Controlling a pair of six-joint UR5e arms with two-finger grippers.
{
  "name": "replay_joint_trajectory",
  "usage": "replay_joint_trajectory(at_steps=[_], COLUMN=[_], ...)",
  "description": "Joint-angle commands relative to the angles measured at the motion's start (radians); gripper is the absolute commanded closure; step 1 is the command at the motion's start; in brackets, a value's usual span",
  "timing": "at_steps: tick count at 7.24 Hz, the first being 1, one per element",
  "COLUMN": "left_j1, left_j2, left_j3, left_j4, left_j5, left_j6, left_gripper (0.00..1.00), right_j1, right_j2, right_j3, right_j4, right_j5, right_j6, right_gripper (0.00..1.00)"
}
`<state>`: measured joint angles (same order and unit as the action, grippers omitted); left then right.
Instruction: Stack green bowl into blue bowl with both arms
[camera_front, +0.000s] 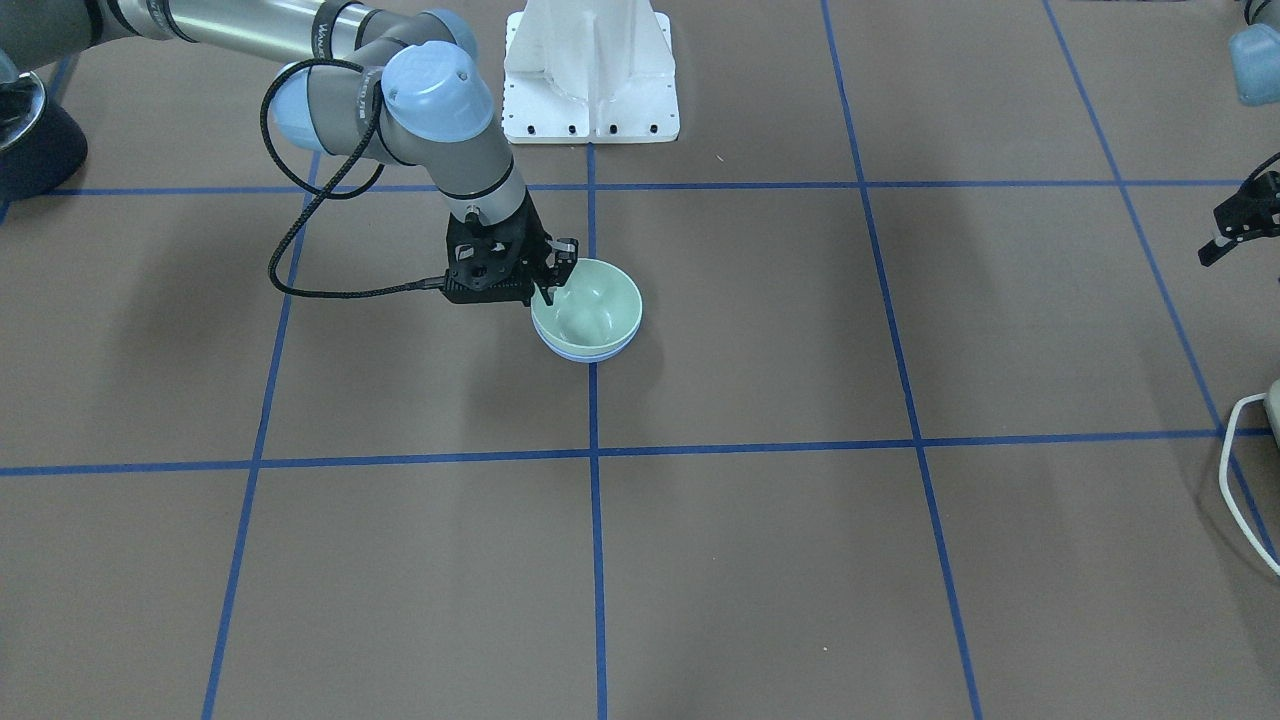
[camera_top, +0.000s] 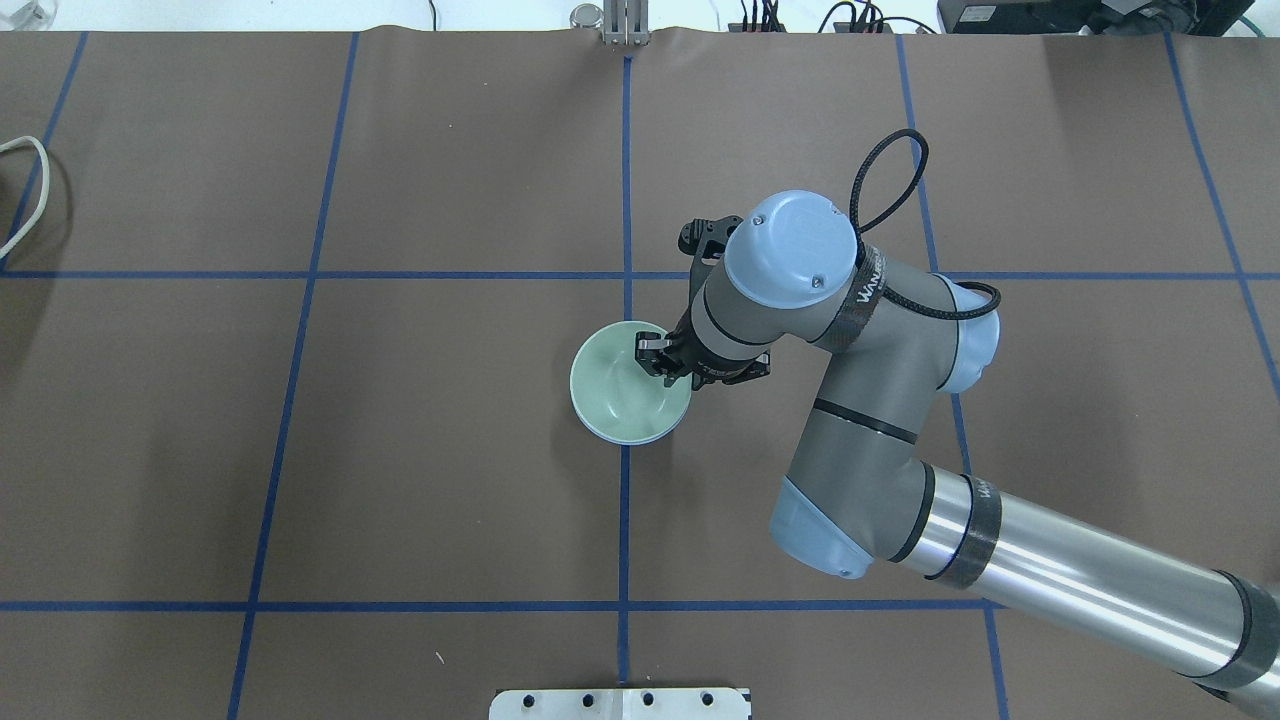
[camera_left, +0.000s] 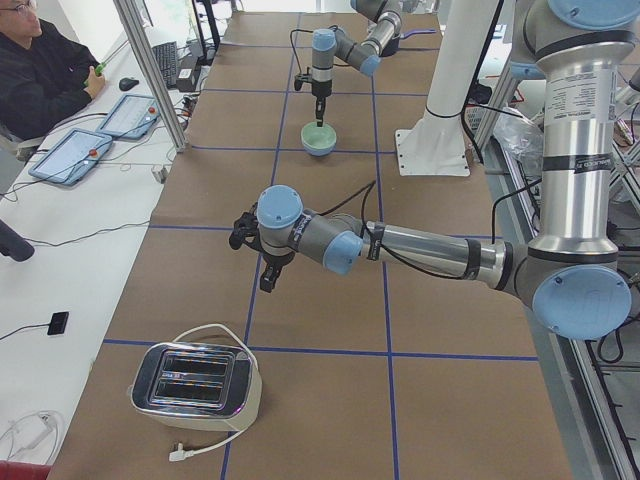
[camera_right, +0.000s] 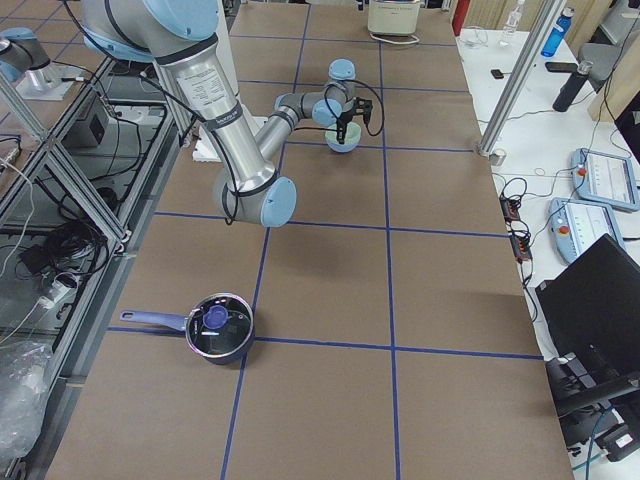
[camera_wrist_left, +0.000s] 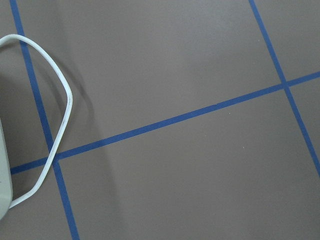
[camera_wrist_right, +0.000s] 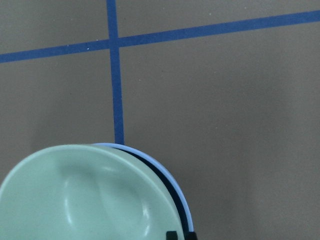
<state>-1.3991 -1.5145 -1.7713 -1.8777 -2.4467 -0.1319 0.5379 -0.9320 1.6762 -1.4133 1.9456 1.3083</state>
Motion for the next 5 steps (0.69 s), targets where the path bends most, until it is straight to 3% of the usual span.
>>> replay_joint_trajectory(at_steps=[1, 3, 4, 5], left_j1=[0.000, -0.004, -0.006, -0.026], left_j2=[-0.001, -0.001, 0.000, 0.000], left_j3=[0.000, -0.002, -0.002, -0.002], left_j4=[0.000, -0.001, -0.003, -0.006], left_j5=[0.000, -0.009, -0.011, -0.011], left_j6=[0.000, 0.002, 0.002, 0.003], left_gripper=[0.02, 0.02, 0.02, 0.02], right_j1=[0.001, 0.109, 0.217, 0.346], right_j2=[-0.005, -0.008, -0.022, -0.080], right_j3=[0.020, 0.036, 0.036, 0.033], right_j4=[-0.001, -0.003, -0.007, -0.003], right_j5=[0.002, 0.024, 0.059, 0.188], right_j6=[-0.010, -0.044, -0.113, -0.261], right_gripper=[0.00, 0.00, 0.00, 0.00])
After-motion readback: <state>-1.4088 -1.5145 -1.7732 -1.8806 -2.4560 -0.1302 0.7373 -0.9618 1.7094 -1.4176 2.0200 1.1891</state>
